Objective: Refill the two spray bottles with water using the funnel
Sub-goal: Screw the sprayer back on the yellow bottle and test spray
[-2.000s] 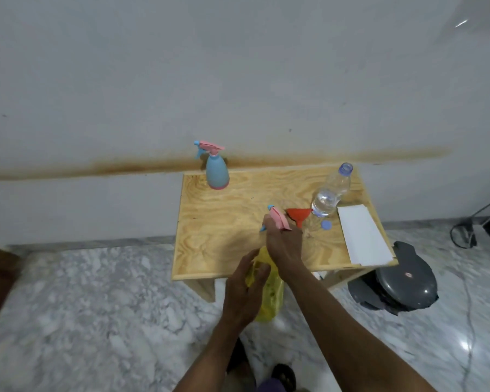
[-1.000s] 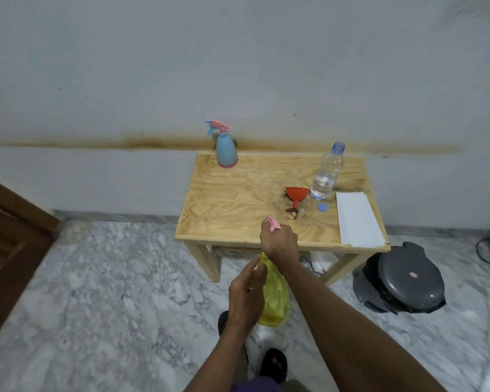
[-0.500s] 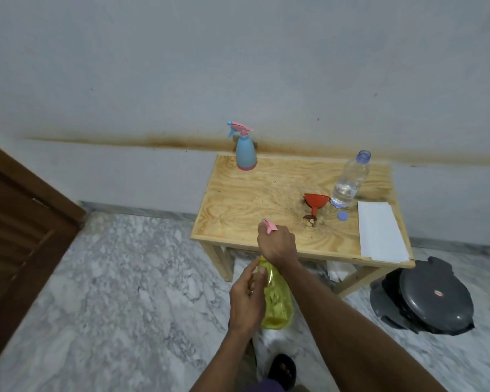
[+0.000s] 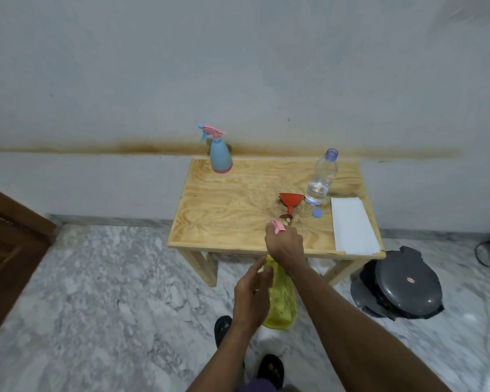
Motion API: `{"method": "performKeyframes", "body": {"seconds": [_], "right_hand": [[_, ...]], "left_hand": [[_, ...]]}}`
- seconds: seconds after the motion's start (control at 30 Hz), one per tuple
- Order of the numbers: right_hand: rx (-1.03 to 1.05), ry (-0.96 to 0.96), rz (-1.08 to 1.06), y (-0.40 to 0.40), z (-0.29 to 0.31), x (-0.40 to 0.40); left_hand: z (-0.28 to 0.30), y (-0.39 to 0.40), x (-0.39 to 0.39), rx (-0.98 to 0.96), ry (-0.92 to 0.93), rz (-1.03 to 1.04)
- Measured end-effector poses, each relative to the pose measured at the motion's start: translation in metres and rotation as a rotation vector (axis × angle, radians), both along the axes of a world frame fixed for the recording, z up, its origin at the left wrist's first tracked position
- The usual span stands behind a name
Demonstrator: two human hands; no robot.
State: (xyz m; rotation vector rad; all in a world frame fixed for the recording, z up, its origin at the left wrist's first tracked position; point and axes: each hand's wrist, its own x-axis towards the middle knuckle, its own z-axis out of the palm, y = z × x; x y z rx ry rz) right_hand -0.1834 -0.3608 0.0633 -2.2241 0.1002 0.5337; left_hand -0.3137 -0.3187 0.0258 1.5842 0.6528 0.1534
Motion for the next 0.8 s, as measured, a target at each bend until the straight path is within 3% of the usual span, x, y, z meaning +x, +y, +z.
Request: {"method": "performKeyframes", "body": {"seconds": [0.27, 0.47, 0.8], "right_hand": [[0.181, -0.011, -0.025, 0.000, 0.014, 0.013], [0.224, -0.247, -0.004, 0.017, 0.025, 0.030], [0.299, -0.346, 0.053, 0.057, 0.046, 0.139]], "left_hand": [[0.005, 0.010, 0.016, 0.027, -0.028, 0.010], [0.009, 0.037, 0.045, 0.143, -0.081, 0.065], [0.020, 0.101, 0.182, 0.353, -0.105, -0.065]]}}
